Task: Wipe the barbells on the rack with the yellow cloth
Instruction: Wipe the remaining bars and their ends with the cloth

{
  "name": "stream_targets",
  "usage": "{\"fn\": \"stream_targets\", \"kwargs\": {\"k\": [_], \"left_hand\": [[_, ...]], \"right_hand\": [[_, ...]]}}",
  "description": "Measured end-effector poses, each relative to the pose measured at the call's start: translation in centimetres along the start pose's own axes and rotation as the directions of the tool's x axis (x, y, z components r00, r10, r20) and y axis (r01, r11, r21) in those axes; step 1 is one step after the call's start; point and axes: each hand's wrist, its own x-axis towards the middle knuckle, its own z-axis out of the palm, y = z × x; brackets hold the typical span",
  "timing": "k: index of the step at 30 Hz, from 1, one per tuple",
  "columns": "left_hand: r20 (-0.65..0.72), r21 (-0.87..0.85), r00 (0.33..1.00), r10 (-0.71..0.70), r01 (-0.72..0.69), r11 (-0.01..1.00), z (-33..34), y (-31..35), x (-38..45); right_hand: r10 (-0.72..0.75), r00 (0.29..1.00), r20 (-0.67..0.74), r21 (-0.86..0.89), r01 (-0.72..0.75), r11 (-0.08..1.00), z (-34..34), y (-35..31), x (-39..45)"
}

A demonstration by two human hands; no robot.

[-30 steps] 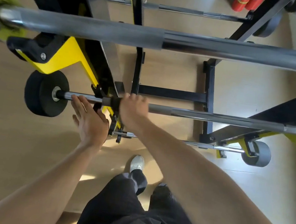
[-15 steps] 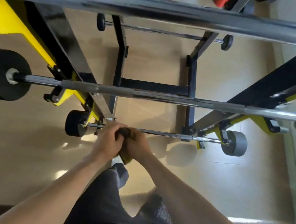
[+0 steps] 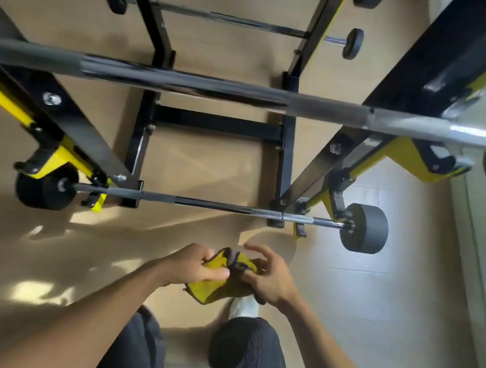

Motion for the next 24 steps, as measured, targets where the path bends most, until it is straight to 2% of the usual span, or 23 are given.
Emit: {"fn": "stream_targets", "kwargs": {"k": [2, 4, 5, 7, 9, 10, 11, 13, 15, 16, 17, 19, 20, 21, 22, 24], "left_hand": [[0.085, 0.085, 0.996, 0.018, -0.025, 0.996, 0.1, -1.5, 3.3], [0.072, 0.205, 0.997, 0.027, -0.041, 0.978, 0.4, -2.9, 7.2], [0.027, 0.217, 0.998, 0.058, -0.062, 0.974, 0.6, -3.3, 9.3], [-0.152, 0.183, 0.974, 0.165, -0.136, 0.974, 1.2, -4.0, 13.7], [-0.351, 0.135, 0.9, 0.259, -0.225, 0.965, 1.1, -4.6, 17.5], [-0.423, 0.155, 0.855, 0.3, -0.258, 0.954, 0.5, -5.0, 19.4], [-0.466, 0.23, 0.809, 0.357, -0.279, 0.932, -0.2, -5.3, 21.2], [-0.479, 0.401, 0.763, 0.434, -0.25, 0.882, -1.7, -6.2, 24.9], [-0.461, 0.535, 0.748, 0.478, -0.196, 0.822, -2.8, -6.8, 28.5], [-0.452, 0.587, 0.739, 0.5, -0.176, 0.79, -2.9, -7.2, 30.1], [-0.454, 0.623, 0.729, 0.512, -0.15, 0.768, -2.8, -7.5, 31.4], [-0.455, 0.659, 0.724, 0.519, -0.118, 0.743, -2.4, -8.3, 33.7], [-0.451, 0.661, 0.732, 0.511, -0.111, 0.742, -2.1, -8.7, 34.6], [-0.445, 0.663, 0.738, 0.507, -0.109, 0.74, -1.9, -9.3, 35.2], [-0.438, 0.673, 0.737, 0.515, -0.111, 0.731, -1.7, -9.9, 35.9], [-0.397, 0.733, 0.745, 0.535, -0.094, 0.674, -1.6, -10.7, 37.0]], "right_hand": [[0.039, 0.99, -0.135, 0.087, -0.027, 0.996, -0.3, 2.4, 2.3], [0.096, 0.96, -0.262, 0.182, -0.049, 0.982, -0.6, 4.6, 5.2], [0.094, 0.94, -0.327, 0.196, -0.03, 0.98, -1.1, 5.4, 6.9], [0.064, 0.893, -0.446, 0.19, 0.024, 0.982, -2.2, 6.6, 10.0], [-0.048, 0.82, -0.57, 0.163, 0.171, 0.972, -3.7, 6.8, 12.0], [-0.156, 0.773, -0.615, 0.092, 0.267, 0.959, -4.5, 6.9, 12.7], [-0.288, 0.734, -0.615, -0.02, 0.351, 0.936, -5.2, 6.6, 13.1], [-0.514, 0.704, -0.49, -0.29, 0.425, 0.858, -5.9, 6.6, 14.6], [-0.616, 0.696, -0.37, -0.489, 0.417, 0.766, -5.5, 7.9, 17.2], [-0.625, 0.711, -0.322, -0.547, 0.4, 0.736, -5.0, 8.9, 18.8], [-0.582, 0.769, -0.265, -0.597, 0.343, 0.725, -4.1, 10.1, 20.3], [-0.39, 0.911, -0.136, -0.734, 0.171, 0.657, -2.6, 13.1, 22.8], [-0.311, 0.944, -0.107, -0.78, 0.115, 0.616, -2.2, 14.4, 23.7], [-0.289, 0.95, -0.115, -0.791, 0.088, 0.606, -1.9, 15.1, 24.0], [-0.324, 0.933, -0.16, -0.76, 0.093, 0.644, -1.9, 15.5, 24.6], [-0.399, 0.865, -0.305, -0.732, 0.055, 0.68, -2.1, 15.7, 26.7]]}}
